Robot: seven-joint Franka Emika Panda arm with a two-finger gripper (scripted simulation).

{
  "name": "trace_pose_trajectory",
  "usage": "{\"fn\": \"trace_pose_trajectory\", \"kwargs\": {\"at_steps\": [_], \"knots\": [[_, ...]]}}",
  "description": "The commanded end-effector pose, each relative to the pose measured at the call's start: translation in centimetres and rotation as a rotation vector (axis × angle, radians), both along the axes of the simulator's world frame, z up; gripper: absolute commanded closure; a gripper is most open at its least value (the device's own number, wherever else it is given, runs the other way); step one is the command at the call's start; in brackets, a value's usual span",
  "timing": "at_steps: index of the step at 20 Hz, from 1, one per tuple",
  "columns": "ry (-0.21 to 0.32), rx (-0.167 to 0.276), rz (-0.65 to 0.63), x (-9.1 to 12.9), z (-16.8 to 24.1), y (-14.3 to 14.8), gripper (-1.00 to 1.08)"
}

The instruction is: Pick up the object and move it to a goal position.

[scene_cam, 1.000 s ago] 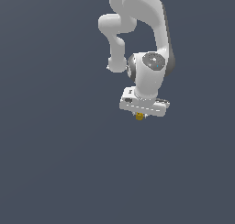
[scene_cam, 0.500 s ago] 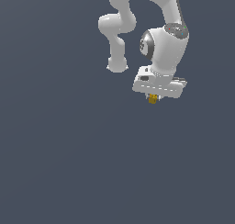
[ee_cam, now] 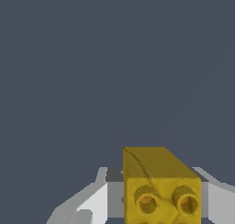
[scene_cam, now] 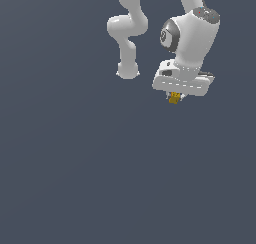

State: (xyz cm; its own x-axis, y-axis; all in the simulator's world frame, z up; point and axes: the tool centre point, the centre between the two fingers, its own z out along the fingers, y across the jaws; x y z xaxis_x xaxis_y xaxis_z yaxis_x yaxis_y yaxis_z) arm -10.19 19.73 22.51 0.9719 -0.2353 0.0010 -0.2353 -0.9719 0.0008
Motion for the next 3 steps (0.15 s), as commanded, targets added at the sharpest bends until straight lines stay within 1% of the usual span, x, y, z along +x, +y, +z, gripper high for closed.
{"fn": "trace_pose_trajectory", "kwargs": {"at_steps": [1,3], "knots": [[0.001,0.000,-0.001,-0.12,0.22,0.18,1.08],[0.001,0.001,-0.002,-0.05,0.20,0.16,1.08]]}}
